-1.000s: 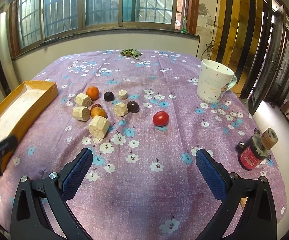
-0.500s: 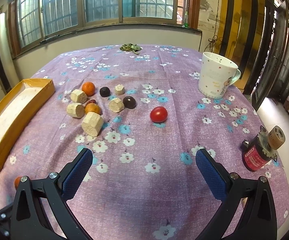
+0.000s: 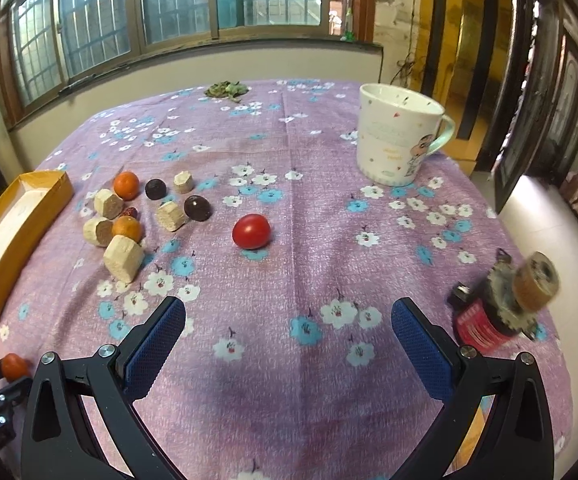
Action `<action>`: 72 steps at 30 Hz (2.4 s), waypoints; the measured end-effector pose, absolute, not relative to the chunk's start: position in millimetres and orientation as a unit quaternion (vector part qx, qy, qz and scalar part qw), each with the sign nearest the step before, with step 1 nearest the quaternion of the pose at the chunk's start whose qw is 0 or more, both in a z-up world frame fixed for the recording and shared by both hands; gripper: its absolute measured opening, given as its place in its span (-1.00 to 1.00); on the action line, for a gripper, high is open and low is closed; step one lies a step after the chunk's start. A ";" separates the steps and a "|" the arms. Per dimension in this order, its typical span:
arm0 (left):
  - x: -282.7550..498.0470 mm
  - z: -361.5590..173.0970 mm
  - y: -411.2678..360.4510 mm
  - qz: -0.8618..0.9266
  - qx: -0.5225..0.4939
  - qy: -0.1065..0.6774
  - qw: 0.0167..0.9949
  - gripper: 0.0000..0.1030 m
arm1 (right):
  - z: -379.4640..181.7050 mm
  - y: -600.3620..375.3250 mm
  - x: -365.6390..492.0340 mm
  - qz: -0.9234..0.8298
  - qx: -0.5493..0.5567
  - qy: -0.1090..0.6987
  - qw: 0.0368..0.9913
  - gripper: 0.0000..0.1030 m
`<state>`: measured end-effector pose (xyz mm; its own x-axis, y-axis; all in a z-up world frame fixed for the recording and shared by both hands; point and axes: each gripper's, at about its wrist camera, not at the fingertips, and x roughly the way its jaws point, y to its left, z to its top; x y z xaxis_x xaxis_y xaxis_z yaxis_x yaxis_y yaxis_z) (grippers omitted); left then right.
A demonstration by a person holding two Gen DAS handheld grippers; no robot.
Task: Organize fruits
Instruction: 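Grasp the orange with the left tool while the right tool grasps the red tomato, then carry the orange and tomato over the tray with both tools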
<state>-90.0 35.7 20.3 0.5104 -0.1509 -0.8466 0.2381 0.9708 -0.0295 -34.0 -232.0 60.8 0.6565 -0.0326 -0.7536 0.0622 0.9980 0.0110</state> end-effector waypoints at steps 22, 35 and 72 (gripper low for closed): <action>-43.2 16.4 29.3 -0.133 -0.020 0.491 0.861 -0.28 | 24.2 -224.6 54.9 0.058 -0.004 0.477 0.877 -0.37; -39.7 32.1 36.7 -0.162 -0.041 0.471 0.866 -0.28 | 52.6 -189.9 -6.1 0.093 0.001 0.471 0.877 -0.38; -47.8 55.2 234.4 -0.002 -0.129 0.432 0.893 -0.28 | 71.9 86.5 9.1 0.324 -0.052 0.460 0.825 -0.38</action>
<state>-47.8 234.4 55.2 0.6269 -0.1143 -0.7707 -0.1086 0.9667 -0.2317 9.1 86.5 71.9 0.3666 0.4867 -0.7929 -0.5832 0.7843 0.2117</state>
